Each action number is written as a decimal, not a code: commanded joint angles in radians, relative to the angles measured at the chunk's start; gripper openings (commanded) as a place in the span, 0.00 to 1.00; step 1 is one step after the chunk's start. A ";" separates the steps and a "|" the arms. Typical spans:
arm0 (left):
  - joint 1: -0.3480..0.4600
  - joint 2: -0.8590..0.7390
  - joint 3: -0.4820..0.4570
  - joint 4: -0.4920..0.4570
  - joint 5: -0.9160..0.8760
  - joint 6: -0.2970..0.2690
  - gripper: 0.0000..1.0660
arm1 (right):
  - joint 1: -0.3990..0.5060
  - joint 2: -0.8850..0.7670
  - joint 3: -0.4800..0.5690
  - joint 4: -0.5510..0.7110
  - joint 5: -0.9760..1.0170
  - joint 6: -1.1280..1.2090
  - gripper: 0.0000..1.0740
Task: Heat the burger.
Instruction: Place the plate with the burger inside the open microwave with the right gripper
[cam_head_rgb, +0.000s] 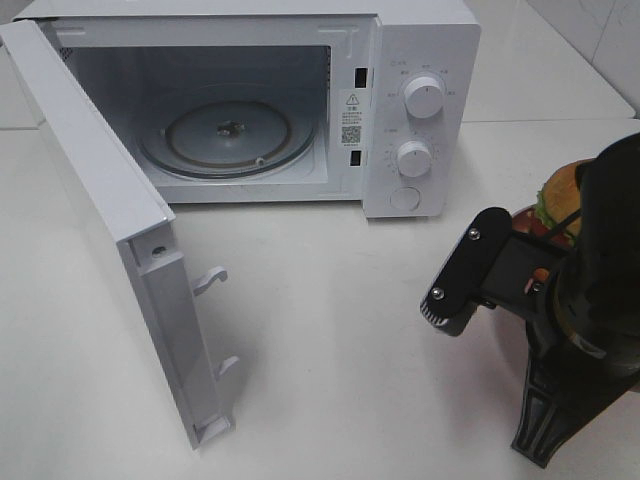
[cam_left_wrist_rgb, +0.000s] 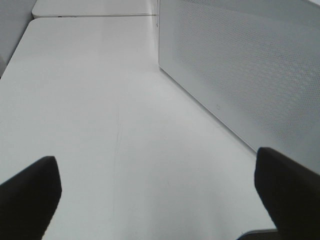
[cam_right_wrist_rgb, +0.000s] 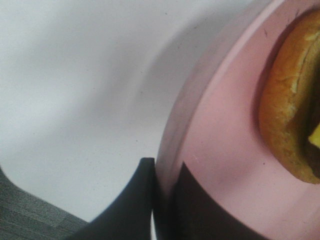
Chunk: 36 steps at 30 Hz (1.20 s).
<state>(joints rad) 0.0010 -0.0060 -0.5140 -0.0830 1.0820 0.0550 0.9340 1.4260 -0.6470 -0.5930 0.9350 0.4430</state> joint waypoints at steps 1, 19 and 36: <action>-0.001 -0.024 -0.002 -0.001 -0.014 -0.004 0.92 | 0.036 -0.007 0.004 -0.056 0.030 -0.035 0.00; -0.001 -0.024 -0.002 -0.001 -0.014 -0.004 0.92 | 0.222 -0.007 0.004 -0.056 -0.060 -0.265 0.00; -0.001 -0.024 -0.002 -0.001 -0.014 -0.004 0.92 | 0.235 -0.007 0.003 -0.057 -0.156 -0.443 0.01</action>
<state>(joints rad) 0.0010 -0.0060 -0.5140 -0.0830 1.0820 0.0550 1.1670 1.4260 -0.6460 -0.5970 0.7810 0.0080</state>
